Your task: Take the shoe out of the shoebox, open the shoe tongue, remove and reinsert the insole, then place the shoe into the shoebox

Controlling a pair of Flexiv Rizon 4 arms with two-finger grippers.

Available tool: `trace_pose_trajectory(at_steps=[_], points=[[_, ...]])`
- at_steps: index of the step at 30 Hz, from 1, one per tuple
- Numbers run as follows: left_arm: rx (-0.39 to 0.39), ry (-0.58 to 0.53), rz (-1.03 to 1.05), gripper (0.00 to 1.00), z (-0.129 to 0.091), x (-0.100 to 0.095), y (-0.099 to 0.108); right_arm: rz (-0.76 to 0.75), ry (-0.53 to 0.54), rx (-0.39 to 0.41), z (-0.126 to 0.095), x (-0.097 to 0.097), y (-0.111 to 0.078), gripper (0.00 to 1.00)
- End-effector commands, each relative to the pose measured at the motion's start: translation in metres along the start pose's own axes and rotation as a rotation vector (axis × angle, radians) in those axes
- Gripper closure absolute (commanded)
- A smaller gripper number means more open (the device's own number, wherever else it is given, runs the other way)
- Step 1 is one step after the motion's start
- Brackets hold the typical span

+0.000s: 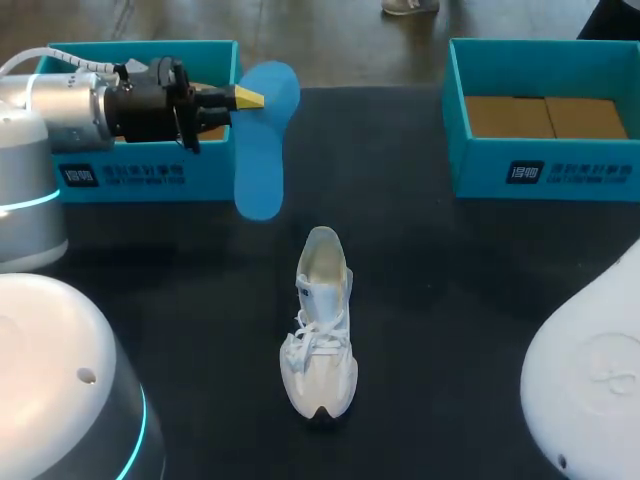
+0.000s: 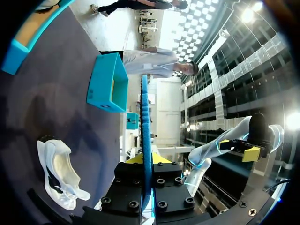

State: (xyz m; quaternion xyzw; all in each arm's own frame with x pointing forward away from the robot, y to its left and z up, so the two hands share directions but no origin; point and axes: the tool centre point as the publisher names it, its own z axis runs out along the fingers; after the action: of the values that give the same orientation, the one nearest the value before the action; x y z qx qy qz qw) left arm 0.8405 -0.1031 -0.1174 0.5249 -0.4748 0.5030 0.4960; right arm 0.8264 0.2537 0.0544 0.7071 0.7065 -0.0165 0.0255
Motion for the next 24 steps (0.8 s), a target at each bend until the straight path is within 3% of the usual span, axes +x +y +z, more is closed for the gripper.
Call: trace_pose_trajectory(at_steps=[1,8,15,24], points=[[0.002,-0.003,0.0,1.0,0.0,0.001,0.001,-0.011,0.288,-0.023,0.01,-0.031,-0.009,0.0],[0.002,-0.003,0.0,1.0,0.0,0.001,0.001,-0.036,0.518,-0.046,0.023,-0.049,-0.008,0.0],[0.002,-0.003,0.0,1.0,0.0,0.001,0.001,0.009,0.673,-0.072,0.037,-0.059,-0.011,0.0],[0.002,-0.003,0.0,1.0,0.0,0.001,0.001,0.005,0.849,-0.099,0.05,-0.057,-0.014,0.0]])
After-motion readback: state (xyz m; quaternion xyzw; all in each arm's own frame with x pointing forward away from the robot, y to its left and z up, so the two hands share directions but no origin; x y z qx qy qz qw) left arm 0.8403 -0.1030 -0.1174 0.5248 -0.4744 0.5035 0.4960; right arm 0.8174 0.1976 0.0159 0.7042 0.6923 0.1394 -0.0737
